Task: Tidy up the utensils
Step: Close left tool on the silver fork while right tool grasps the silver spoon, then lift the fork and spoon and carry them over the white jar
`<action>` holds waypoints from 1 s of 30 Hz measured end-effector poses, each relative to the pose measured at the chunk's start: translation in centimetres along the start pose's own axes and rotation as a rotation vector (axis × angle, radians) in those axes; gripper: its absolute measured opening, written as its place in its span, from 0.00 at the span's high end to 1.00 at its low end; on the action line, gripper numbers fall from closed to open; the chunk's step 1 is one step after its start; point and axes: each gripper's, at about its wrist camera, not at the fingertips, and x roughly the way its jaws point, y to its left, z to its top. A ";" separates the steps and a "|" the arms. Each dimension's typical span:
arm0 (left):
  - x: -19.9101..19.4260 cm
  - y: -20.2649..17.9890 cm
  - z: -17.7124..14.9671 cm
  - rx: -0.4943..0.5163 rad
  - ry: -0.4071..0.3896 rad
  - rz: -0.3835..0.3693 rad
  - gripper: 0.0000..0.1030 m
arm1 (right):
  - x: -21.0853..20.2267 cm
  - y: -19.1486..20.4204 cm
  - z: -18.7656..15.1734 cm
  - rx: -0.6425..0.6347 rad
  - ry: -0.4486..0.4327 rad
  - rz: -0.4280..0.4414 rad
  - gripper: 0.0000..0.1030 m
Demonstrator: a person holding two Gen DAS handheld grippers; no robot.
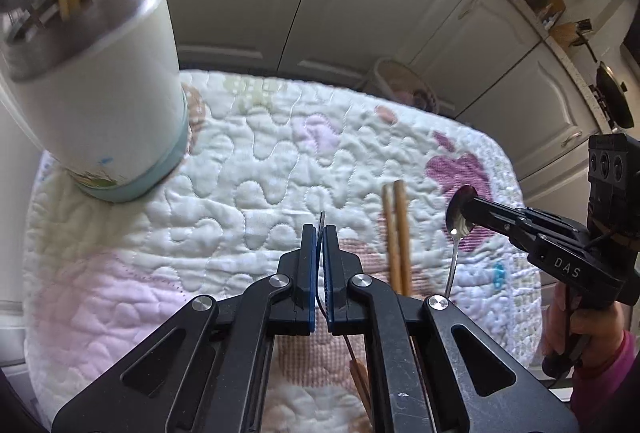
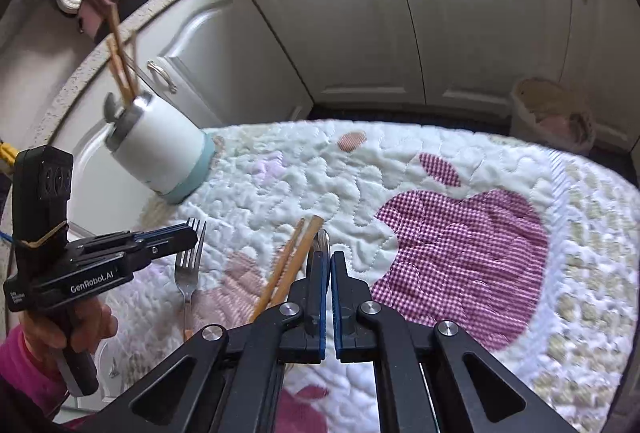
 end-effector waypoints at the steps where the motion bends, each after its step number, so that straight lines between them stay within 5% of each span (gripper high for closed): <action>1: -0.5 0.0 -0.1 0.003 -0.008 0.000 0.98 | -0.5 0.3 0.0 -0.003 -0.009 0.001 0.98; 14: -9.8 -1.2 -0.6 0.028 -0.162 0.002 0.98 | -8.7 5.3 0.3 -0.119 -0.160 -0.037 0.98; 30: -17.5 0.4 -0.4 -0.014 -0.293 0.051 0.98 | -12.6 10.6 2.9 -0.217 -0.248 -0.024 0.98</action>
